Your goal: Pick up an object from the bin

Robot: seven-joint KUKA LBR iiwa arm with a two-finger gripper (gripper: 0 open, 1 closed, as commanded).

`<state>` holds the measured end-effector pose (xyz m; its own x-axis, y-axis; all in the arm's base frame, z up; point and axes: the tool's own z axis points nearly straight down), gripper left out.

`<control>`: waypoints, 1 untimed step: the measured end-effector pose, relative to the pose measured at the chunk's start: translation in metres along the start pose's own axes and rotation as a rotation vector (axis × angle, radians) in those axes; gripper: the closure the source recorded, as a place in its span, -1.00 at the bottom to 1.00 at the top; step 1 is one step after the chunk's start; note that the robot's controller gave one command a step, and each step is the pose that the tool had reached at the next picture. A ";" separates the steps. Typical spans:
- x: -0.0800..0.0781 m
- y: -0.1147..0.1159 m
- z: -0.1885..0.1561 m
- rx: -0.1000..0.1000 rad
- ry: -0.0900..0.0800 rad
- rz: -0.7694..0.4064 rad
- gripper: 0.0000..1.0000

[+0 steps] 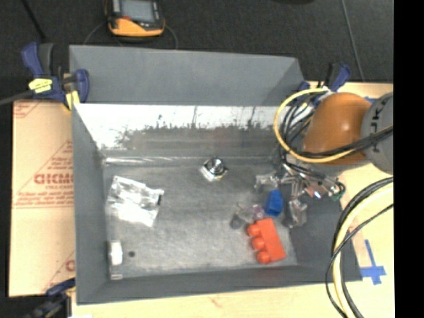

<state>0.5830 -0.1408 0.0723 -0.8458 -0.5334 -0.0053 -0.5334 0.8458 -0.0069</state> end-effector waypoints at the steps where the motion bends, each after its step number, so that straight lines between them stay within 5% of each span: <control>1: 0.000 0.000 -0.001 0.002 -0.001 -0.002 1.00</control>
Offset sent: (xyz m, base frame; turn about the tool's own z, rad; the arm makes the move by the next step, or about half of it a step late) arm 0.0000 0.0000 0.0000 0.0000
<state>0.5836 -0.1410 0.0730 -0.8445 -0.5355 -0.0064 -0.5355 0.8445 -0.0085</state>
